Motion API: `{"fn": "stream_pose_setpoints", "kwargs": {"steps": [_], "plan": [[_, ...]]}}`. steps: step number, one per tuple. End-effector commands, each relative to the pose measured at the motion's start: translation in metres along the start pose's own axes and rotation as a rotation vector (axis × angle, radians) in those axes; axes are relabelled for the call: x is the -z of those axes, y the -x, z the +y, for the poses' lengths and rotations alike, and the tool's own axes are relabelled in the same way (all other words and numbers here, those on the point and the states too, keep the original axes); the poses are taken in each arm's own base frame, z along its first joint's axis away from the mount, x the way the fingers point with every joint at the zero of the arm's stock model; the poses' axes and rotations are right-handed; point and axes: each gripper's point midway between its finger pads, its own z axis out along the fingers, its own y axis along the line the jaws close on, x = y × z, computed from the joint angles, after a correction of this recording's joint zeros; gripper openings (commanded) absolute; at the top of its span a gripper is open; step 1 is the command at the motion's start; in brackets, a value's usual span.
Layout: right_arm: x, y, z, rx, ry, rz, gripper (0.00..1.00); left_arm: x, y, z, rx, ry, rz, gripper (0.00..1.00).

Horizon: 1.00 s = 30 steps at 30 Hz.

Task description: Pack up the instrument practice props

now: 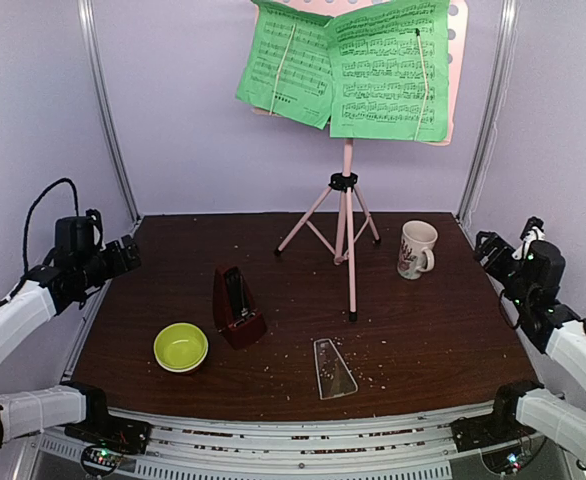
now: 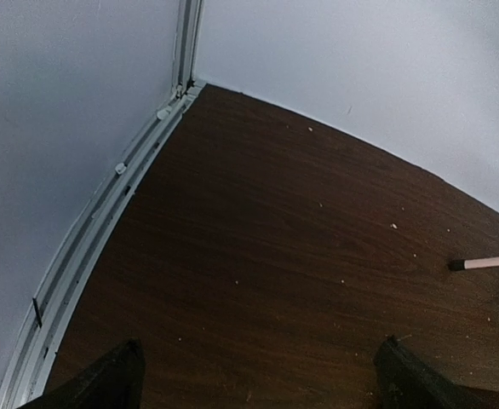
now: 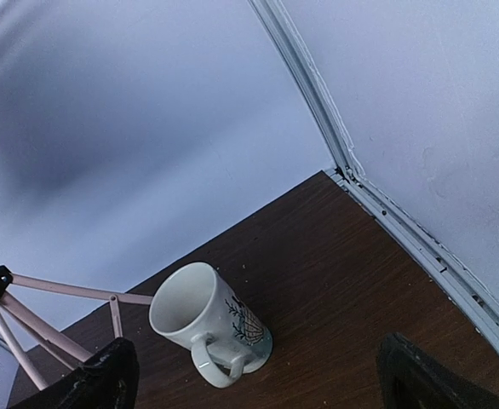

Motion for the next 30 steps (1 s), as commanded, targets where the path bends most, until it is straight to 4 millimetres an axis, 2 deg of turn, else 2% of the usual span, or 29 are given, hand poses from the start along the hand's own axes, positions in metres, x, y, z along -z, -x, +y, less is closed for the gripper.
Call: {"fn": "stream_pose_setpoints", "kwargs": {"steps": [1, 3, 7, 10, 12, 15, 17, 18, 21, 25, 30], "plan": [[0.009, 0.008, 0.000, -0.068, -0.001, -0.017, 1.00, 0.014, 0.013, -0.020, 0.026, -0.089, 0.023, 0.98], [0.011, 0.007, 0.001, -0.065, -0.005, 0.004, 1.00, 0.022, 0.024, -0.026, 0.005, -0.112, 0.003, 0.98], [0.011, -0.001, 0.014, -0.039, 0.029, 0.123, 1.00, 0.052, 0.060, -0.041, -0.062, -0.186, -0.105, 0.98], [0.011, -0.012, 0.025, -0.011, 0.063, 0.234, 1.00, 0.070, 0.078, -0.070, -0.121, -0.327, -0.127, 0.98], [0.012, -0.024, 0.026, -0.006, 0.064, 0.307, 1.00, 0.077, 0.077, -0.101, -0.170, -0.477, -0.087, 0.98], [0.018, -0.036, 0.038, -0.035, 0.143, 0.371, 1.00, 0.088, 0.062, -0.156, -0.251, -0.739, 0.003, 0.96], [0.026, -0.040, 0.063, -0.082, 0.288, 0.404, 1.00, 0.097, 0.049, -0.188, -0.330, -0.873, 0.038, 0.93], [0.032, -0.040, 0.077, -0.112, 0.367, 0.426, 1.00, 0.098, 0.040, -0.201, -0.371, -0.921, 0.058, 0.92], [0.040, -0.036, 0.097, -0.159, 0.471, 0.453, 1.00, 0.091, 0.006, -0.231, -0.480, -0.987, 0.146, 0.92], [0.048, -0.039, 0.100, -0.125, 0.476, 0.495, 1.00, 0.083, -0.036, -0.253, -0.601, -1.033, 0.233, 0.92], [0.055, -0.053, 0.092, -0.084, 0.461, 0.543, 1.00, 0.076, -0.066, -0.250, -0.714, -1.040, 0.249, 0.93]]}}
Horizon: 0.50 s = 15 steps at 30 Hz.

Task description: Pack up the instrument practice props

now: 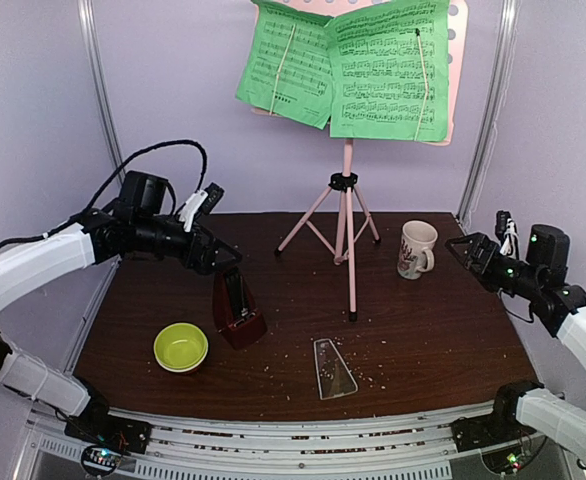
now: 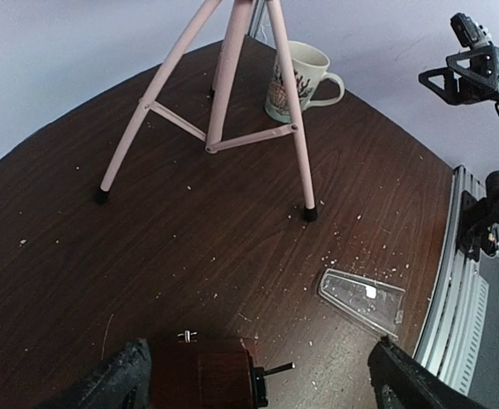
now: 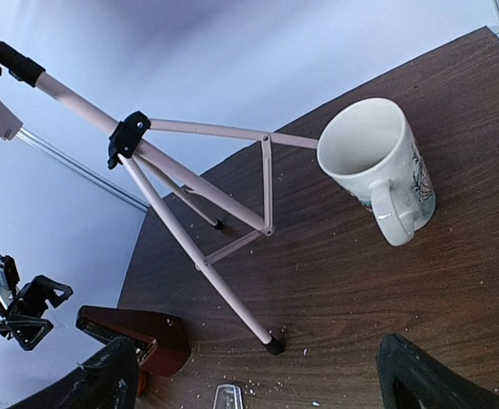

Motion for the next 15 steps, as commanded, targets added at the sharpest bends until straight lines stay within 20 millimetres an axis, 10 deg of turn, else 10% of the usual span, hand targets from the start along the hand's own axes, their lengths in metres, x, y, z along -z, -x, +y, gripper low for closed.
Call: {"fn": "stream_pose_setpoints", "kwargs": {"steps": [1, 15], "plan": [[0.005, -0.015, 0.007, 0.031, 0.033, 0.066, 1.00, -0.001, -0.006, -0.006, -0.154, -0.008, -0.004, 0.93], [-0.005, -0.017, 0.022, -0.016, 0.135, 0.061, 1.00, -0.020, -0.036, 0.008, -0.195, 0.023, 0.016, 0.62]]}}
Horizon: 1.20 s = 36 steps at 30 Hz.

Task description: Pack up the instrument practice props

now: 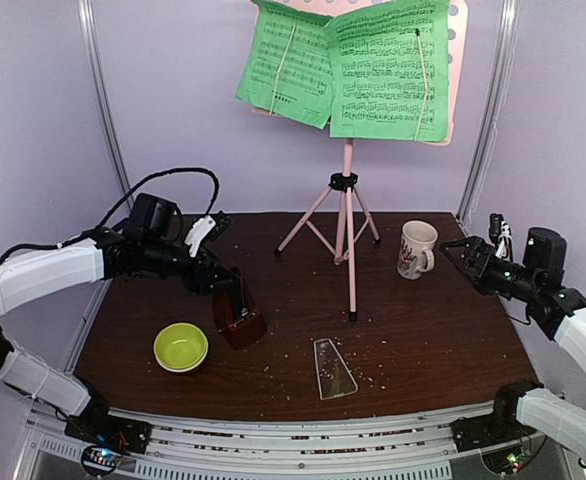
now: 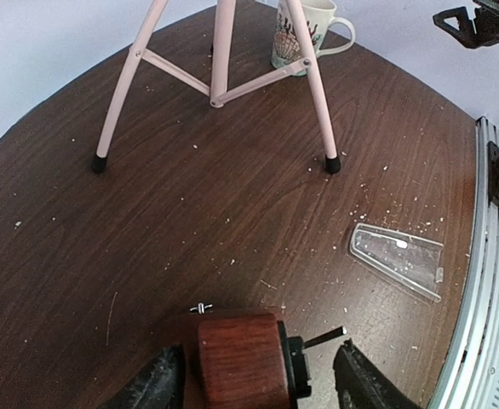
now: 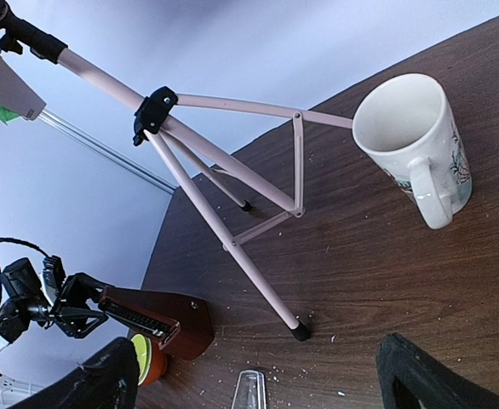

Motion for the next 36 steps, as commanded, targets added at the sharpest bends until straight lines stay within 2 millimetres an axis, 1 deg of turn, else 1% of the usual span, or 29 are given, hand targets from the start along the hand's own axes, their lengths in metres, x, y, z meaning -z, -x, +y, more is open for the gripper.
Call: {"fn": "stream_pose_setpoints", "kwargs": {"steps": [1, 4, 5, 7, 9, 12, 16, 18, 20, 22, 26, 28, 29, 30, 31, 34, 36], "plan": [[-0.004, -0.002, 0.008, 0.006, 0.040, 0.003, 1.00, 0.005, 0.014, -0.001, -0.078, 0.020, -0.078, 0.60], [-0.007, -0.005, 0.009, 0.005, 0.046, 0.011, 1.00, 0.005, 0.014, 0.000, -0.084, 0.025, -0.083, 0.52], [-0.008, -0.005, 0.011, 0.007, 0.052, 0.014, 1.00, 0.005, 0.014, 0.000, -0.085, 0.024, -0.083, 0.50], [-0.010, -0.007, 0.018, 0.018, 0.070, 0.024, 1.00, 0.004, 0.014, -0.004, -0.088, 0.003, -0.083, 0.47], [-0.013, -0.010, 0.028, 0.041, 0.092, 0.042, 1.00, 0.004, 0.014, -0.012, -0.091, -0.046, -0.091, 0.45], [-0.017, -0.016, 0.045, 0.097, 0.122, 0.062, 1.00, 0.004, 0.016, -0.031, -0.119, -0.137, -0.111, 0.41], [-0.024, -0.031, 0.064, 0.162, 0.164, 0.100, 1.00, 0.002, 0.015, -0.055, -0.173, -0.206, -0.113, 0.37], [-0.027, -0.040, 0.079, 0.204, 0.198, 0.117, 1.00, 0.002, 0.014, -0.071, -0.199, -0.255, -0.115, 0.36], [-0.027, -0.046, 0.095, 0.259, 0.234, 0.116, 0.96, 0.002, 0.014, -0.085, -0.224, -0.305, -0.118, 0.37], [-0.025, -0.055, 0.112, 0.316, 0.281, 0.114, 0.96, -0.001, 0.012, -0.100, -0.245, -0.355, -0.109, 0.36], [-0.024, -0.078, 0.138, 0.390, 0.369, 0.142, 0.97, -0.006, 0.007, -0.120, -0.270, -0.418, -0.089, 0.37], [-0.028, -0.092, 0.145, 0.416, 0.386, 0.161, 0.97, -0.009, 0.006, -0.124, -0.272, -0.421, -0.081, 0.41], [-0.030, -0.098, 0.148, 0.424, 0.392, 0.166, 0.97, -0.010, 0.007, -0.123, -0.268, -0.413, -0.079, 0.46], [-0.031, -0.106, 0.152, 0.430, 0.398, 0.171, 0.97, -0.009, 0.009, -0.121, -0.267, -0.396, -0.083, 0.55], [-0.034, -0.111, 0.154, 0.429, 0.402, 0.172, 0.97, -0.007, 0.012, -0.120, -0.271, -0.378, -0.090, 0.60], [-0.042, -0.129, 0.156, 0.421, 0.407, 0.191, 0.96, 0.007, 0.026, -0.115, -0.275, -0.309, -0.153, 0.77], [-0.049, -0.144, 0.154, 0.420, 0.393, 0.223, 0.94, 0.022, 0.037, -0.115, -0.260, -0.275, -0.217, 0.83]]}}
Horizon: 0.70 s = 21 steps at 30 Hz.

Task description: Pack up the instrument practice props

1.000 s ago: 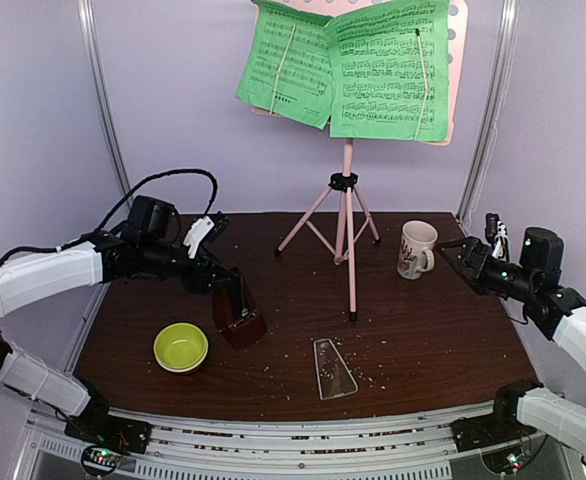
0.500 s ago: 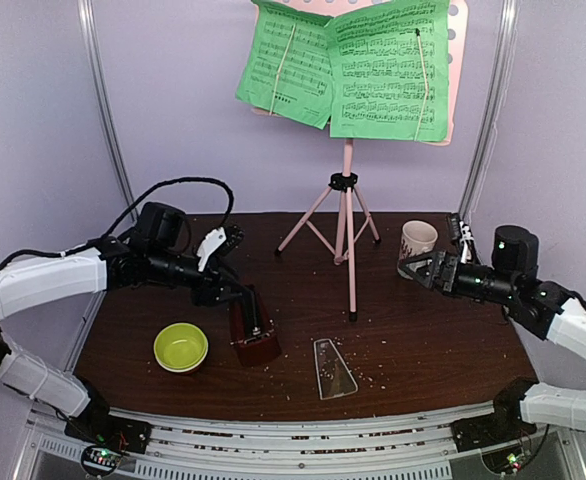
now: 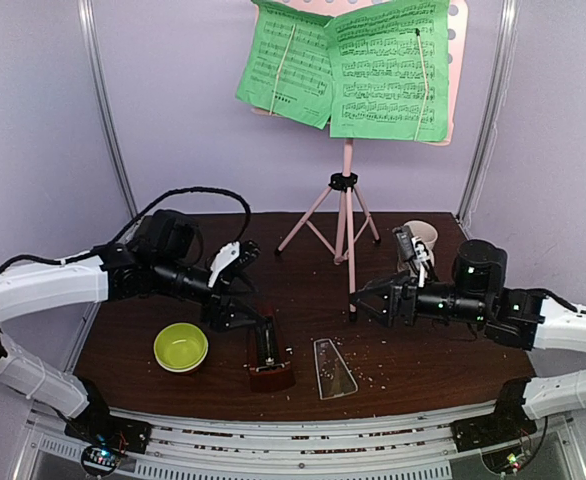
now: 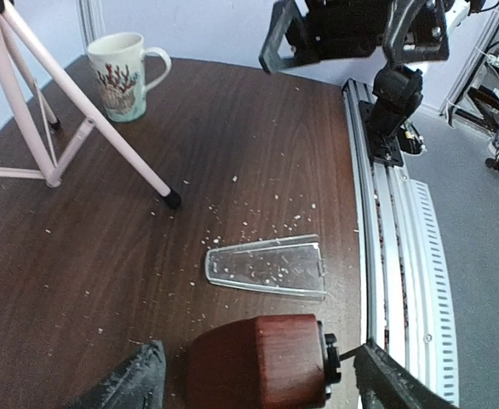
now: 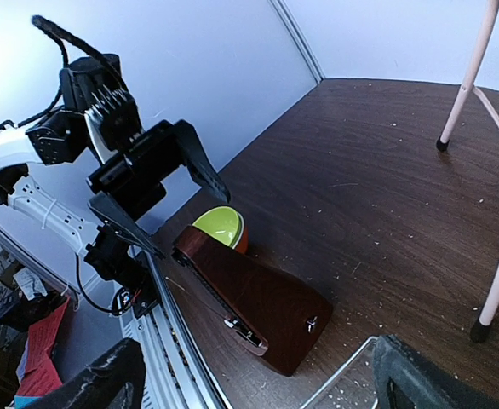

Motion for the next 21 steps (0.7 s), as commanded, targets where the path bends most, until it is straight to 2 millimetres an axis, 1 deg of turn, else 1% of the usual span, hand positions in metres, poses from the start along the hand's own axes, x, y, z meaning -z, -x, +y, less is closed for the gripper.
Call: {"fn": "stream_pose_setpoints", "kwargs": {"steps": [1, 2, 4, 5, 6, 7, 8, 9, 10, 11, 13, 15, 18, 21], "plan": [[-0.018, -0.008, -0.001, 0.011, -0.037, -0.023, 0.93, 0.036, 0.045, -0.001, -0.031, 0.114, -0.178, 0.84], [-0.022, -0.015, -0.002, 0.010, -0.052, -0.007, 0.92, 0.049, 0.056, -0.004, -0.022, 0.142, -0.234, 0.85], [-0.031, -0.031, -0.006, 0.010, -0.098, 0.024, 0.90, 0.069, 0.068, -0.005, 0.041, 0.197, -0.340, 0.84], [-0.034, -0.039, -0.010, 0.009, -0.134, 0.034, 0.89, 0.077, 0.068, -0.004, 0.090, 0.224, -0.384, 0.82], [-0.037, -0.047, -0.016, 0.003, -0.169, 0.045, 0.85, 0.083, 0.063, -0.001, 0.148, 0.260, -0.409, 0.80], [-0.040, -0.055, -0.021, -0.003, -0.199, 0.059, 0.79, 0.086, 0.051, 0.007, 0.210, 0.311, -0.411, 0.75], [-0.043, -0.063, -0.025, -0.010, -0.221, 0.074, 0.73, 0.088, 0.037, 0.016, 0.285, 0.371, -0.399, 0.70], [-0.047, -0.071, -0.027, -0.012, -0.234, 0.089, 0.68, 0.090, 0.016, 0.029, 0.370, 0.459, -0.376, 0.64], [-0.051, -0.078, -0.027, -0.008, -0.241, 0.106, 0.64, 0.089, 0.001, 0.033, 0.432, 0.488, -0.351, 0.60], [-0.055, -0.087, -0.027, 0.000, -0.247, 0.129, 0.59, 0.086, -0.011, 0.032, 0.470, 0.483, -0.328, 0.58], [-0.063, -0.101, -0.020, 0.022, -0.247, 0.162, 0.51, 0.077, -0.028, 0.026, 0.540, 0.439, -0.307, 0.56], [-0.069, -0.112, -0.021, 0.013, -0.268, 0.178, 0.46, 0.069, -0.040, 0.022, 0.601, 0.405, -0.295, 0.53], [-0.079, -0.129, -0.022, -0.035, -0.254, 0.195, 0.43, 0.061, -0.059, 0.027, 0.639, 0.426, -0.251, 0.48], [-0.089, -0.142, -0.016, -0.057, -0.237, 0.209, 0.40, 0.051, -0.071, 0.032, 0.644, 0.436, -0.201, 0.45]]}}
